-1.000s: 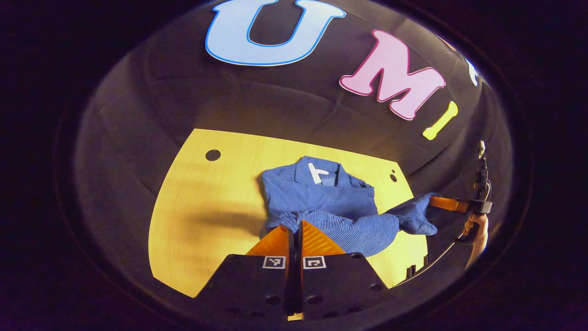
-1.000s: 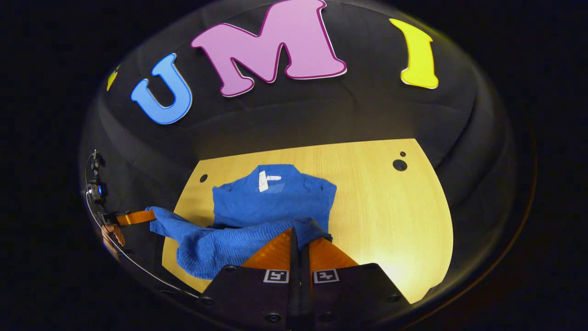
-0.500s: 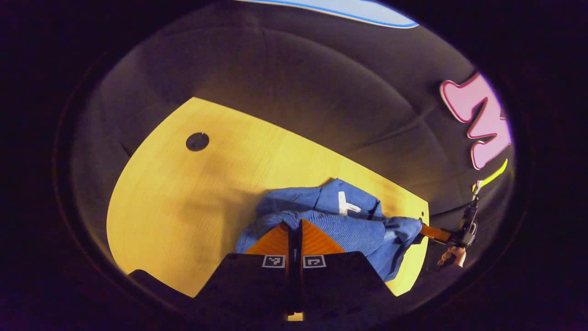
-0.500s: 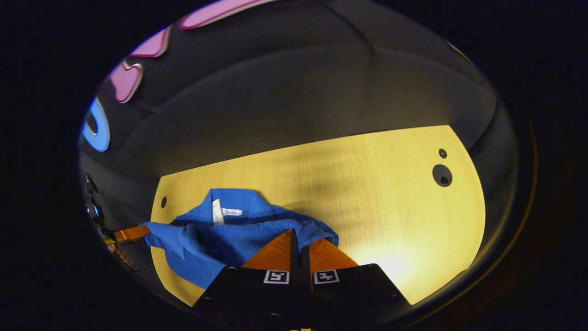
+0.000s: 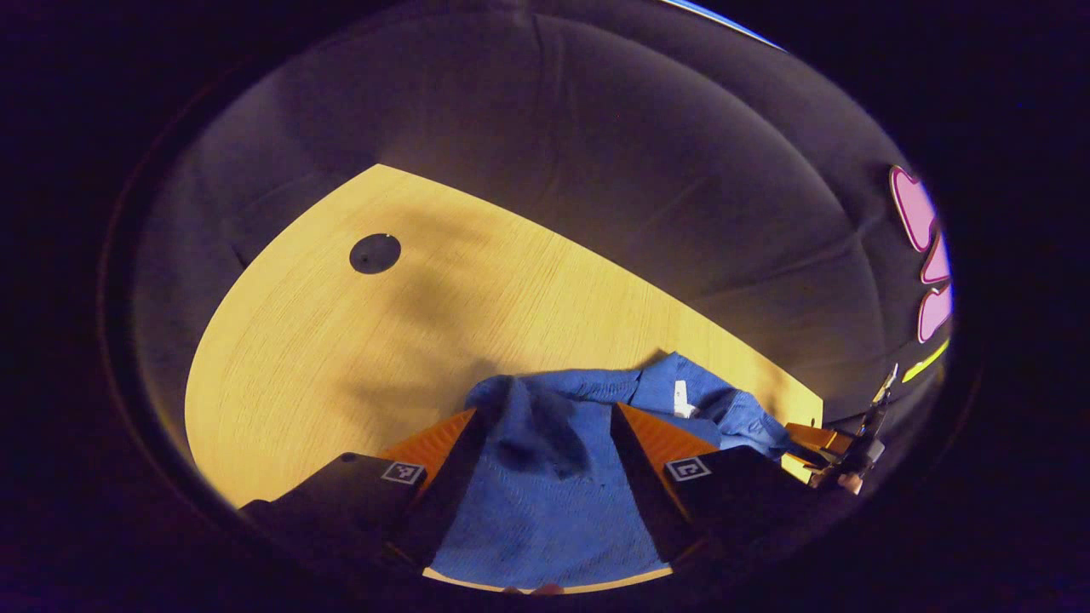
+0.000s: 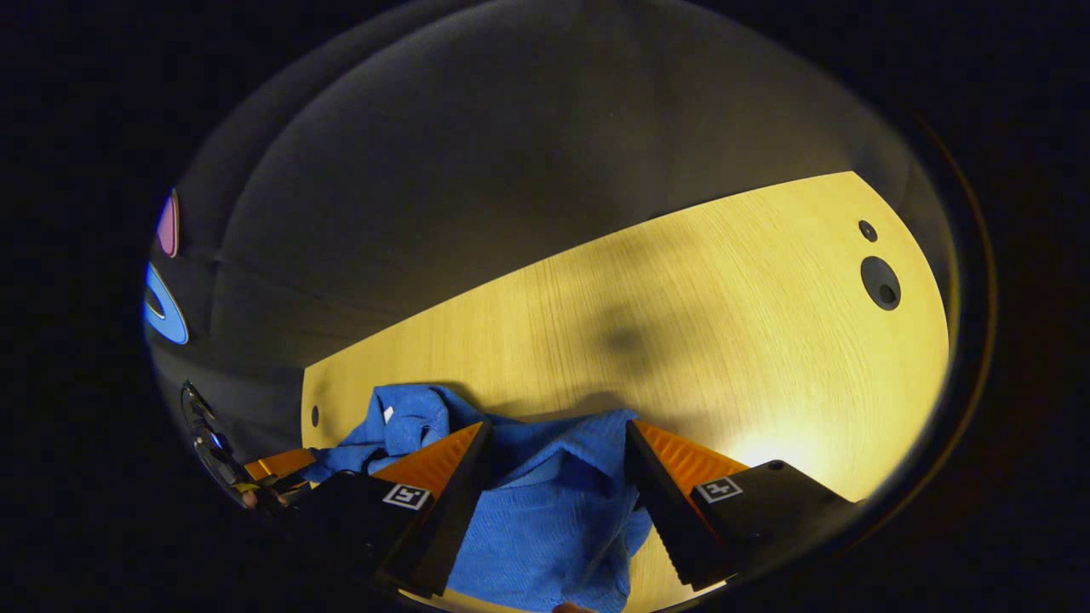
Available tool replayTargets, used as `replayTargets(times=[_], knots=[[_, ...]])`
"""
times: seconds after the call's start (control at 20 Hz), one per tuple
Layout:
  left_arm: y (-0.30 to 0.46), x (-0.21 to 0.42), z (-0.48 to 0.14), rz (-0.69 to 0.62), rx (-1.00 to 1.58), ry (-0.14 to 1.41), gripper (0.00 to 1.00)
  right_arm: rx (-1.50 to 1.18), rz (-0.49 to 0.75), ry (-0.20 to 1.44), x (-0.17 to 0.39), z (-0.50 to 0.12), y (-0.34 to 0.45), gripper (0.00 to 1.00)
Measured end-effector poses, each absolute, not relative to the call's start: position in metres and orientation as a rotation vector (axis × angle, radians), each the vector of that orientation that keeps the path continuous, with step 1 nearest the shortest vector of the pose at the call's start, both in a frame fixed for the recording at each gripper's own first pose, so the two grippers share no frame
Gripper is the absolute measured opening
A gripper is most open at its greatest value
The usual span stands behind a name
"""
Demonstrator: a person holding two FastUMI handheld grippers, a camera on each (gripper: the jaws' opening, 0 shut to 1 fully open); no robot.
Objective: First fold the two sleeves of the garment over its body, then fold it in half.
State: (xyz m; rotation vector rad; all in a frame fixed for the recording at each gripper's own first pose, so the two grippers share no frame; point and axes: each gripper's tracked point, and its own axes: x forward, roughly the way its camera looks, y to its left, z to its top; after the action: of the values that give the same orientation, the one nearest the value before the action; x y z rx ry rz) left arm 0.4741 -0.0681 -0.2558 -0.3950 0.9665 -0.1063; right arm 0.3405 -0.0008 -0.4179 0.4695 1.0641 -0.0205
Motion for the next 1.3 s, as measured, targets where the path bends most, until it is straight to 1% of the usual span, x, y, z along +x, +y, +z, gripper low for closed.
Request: replayTargets(times=[0.05, 0.2, 0.35, 0.55, 0.7, 0.9, 1.0, 1.1, 1.3], knots=[[-0.067, 0.475, -0.253, -0.082, -0.383, 0.938, 0.84, 0.454, -0.016, 1.05, 0.341, -0.413, -0.002, 0.96], [-0.056, 0.471, -0.232, -0.043, -0.295, 0.87, 0.84, 0.385, -0.014, 0.984, 0.342, -0.389, -0.009, 0.96], [-0.058, 0.451, -0.199, -0.079, -0.195, 0.827, 0.84, 0.29, 0.001, 0.902, 0.337, -0.36, -0.013, 0.98], [-0.081, 0.406, -0.155, -0.144, -0.086, 0.688, 0.84, 0.188, 0.068, 0.809, 0.313, -0.301, 0.001, 0.98], [-0.097, 0.364, -0.119, -0.176, 0.009, 0.592, 0.85, 0.138, 0.094, 0.716, 0.289, -0.251, 0.012, 0.99], [-0.112, 0.3, -0.083, -0.191, 0.132, 0.461, 0.84, 0.111, 0.11, 0.571, 0.231, -0.178, 0.017, 0.98], [-0.126, 0.246, -0.065, -0.221, 0.135, 0.397, 0.84, 0.1, 0.12, 0.508, 0.192, -0.146, 0.026, 0.98], [-0.132, 0.194, -0.051, -0.223, 0.144, 0.349, 0.85, 0.089, 0.112, 0.448, 0.144, -0.116, 0.027, 0.98], [-0.153, 0.091, -0.037, -0.229, 0.129, 0.235, 0.84, 0.052, 0.069, 0.329, 0.048, -0.068, 0.025, 0.97]])
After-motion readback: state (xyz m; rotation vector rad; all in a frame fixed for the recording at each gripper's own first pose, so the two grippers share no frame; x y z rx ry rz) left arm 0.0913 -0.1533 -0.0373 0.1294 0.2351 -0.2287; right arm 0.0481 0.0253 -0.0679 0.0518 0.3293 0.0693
